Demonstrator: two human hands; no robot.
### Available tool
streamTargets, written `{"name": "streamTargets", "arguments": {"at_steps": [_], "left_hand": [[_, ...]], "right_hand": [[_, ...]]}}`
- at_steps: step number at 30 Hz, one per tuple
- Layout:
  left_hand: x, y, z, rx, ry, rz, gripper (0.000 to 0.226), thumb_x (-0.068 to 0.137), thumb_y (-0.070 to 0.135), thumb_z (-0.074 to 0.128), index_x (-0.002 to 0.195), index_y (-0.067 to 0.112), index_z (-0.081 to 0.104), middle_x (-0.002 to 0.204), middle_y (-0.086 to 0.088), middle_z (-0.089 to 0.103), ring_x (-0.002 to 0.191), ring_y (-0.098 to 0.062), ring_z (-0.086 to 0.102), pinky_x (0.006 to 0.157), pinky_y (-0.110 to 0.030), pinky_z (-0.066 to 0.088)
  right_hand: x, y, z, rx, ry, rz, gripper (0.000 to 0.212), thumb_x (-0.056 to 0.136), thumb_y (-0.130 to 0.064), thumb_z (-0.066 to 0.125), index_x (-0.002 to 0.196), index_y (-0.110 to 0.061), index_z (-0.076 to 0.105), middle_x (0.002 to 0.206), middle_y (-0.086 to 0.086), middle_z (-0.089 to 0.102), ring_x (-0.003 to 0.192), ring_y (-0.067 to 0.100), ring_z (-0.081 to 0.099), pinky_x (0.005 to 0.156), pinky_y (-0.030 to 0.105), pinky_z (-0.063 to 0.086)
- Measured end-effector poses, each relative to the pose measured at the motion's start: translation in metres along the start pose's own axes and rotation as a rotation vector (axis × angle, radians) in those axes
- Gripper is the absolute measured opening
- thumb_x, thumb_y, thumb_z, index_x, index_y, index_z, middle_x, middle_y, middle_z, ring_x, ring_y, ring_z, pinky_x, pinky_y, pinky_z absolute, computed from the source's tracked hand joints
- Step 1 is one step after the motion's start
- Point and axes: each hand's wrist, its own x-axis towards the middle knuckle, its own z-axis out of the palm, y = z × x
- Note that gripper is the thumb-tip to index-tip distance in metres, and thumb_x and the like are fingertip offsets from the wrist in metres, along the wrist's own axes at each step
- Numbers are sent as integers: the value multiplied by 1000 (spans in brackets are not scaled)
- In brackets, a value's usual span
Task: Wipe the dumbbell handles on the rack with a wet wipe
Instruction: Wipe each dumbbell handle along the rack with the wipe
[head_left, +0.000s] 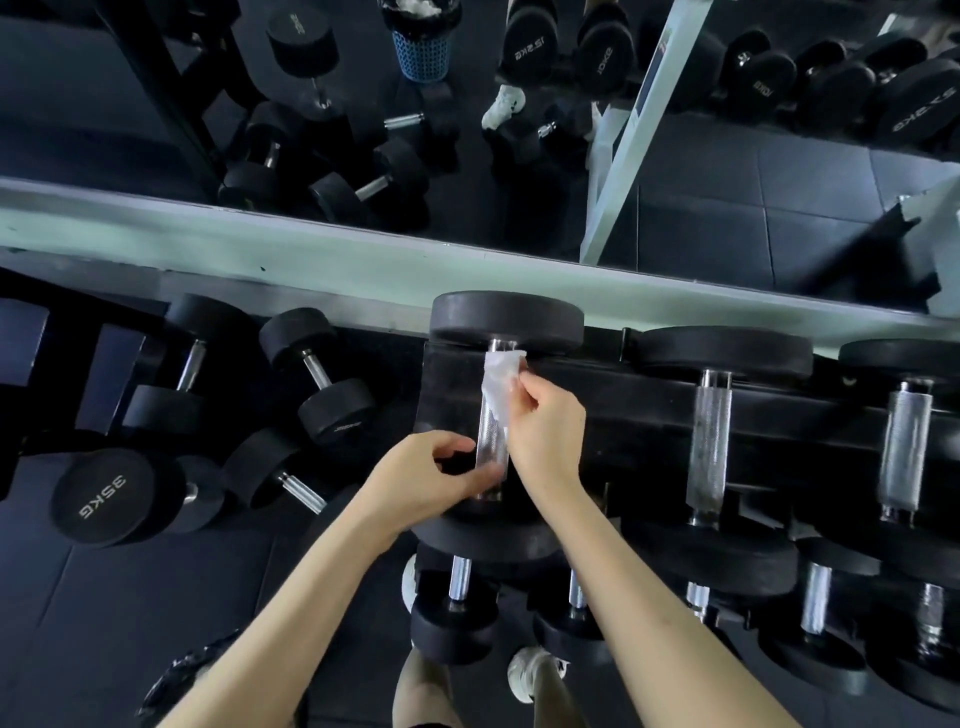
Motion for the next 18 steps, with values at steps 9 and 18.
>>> {"name": "streamTargets", "arguments": {"at_steps": [9, 18], "left_hand": [[-2, -27, -9, 19, -83, -89, 86, 53, 44, 87, 130, 25, 53, 129, 3, 52, 123, -14, 46, 95, -23, 37], [6, -30, -13, -66, -155, -167, 109, 40, 46, 91, 135, 22, 43, 117, -2, 60, 110, -18, 57, 99, -34, 46]], "right_hand": [[22, -2, -4, 128, -28, 138, 60, 84, -5, 64, 44, -24, 23, 48, -11, 18, 53, 13, 18, 51, 26, 20], [-6, 21, -6, 112, -174, 180, 43, 85, -8, 63, 49, -2, 41, 55, -2, 28, 55, 9, 26, 52, 22, 23]]}}
